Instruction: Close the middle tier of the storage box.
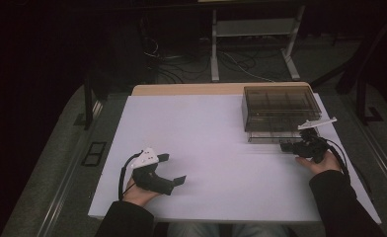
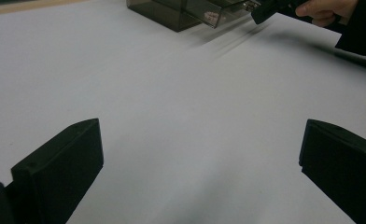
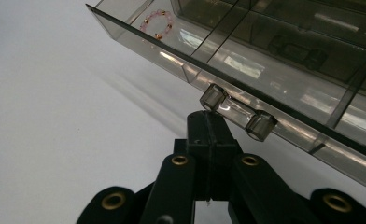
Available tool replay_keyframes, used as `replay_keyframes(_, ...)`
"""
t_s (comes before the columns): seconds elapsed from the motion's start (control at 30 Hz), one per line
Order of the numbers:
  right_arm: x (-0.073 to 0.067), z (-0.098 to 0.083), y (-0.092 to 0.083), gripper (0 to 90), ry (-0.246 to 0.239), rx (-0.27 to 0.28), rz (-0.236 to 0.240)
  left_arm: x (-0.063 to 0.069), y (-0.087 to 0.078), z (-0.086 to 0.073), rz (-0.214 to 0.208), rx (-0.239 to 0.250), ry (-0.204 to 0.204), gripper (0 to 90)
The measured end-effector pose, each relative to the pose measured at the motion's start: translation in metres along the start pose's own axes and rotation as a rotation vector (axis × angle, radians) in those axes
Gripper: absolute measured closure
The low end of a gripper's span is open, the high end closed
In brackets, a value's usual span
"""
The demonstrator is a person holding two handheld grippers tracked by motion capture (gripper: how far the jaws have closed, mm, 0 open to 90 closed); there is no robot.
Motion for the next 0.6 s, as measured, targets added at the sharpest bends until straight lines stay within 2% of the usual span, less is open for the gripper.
replay_keyframes(0.6, 0.0035, 0.0035, 0.0007, 88.7, 0.004, 0.021, -0.021, 0.0002, 0.0003, -0.0001, 0.001, -0.001, -0.001, 0.0)
Point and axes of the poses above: each handheld gripper's, and its own axes: y roughly forward along the jaws, z roughly out of its top, x roughly to its right, the point moved 2 cm from there along y, roughly forward along the jaws, and after that the axes turned 11 degrees about z, right-handed, at the moved point
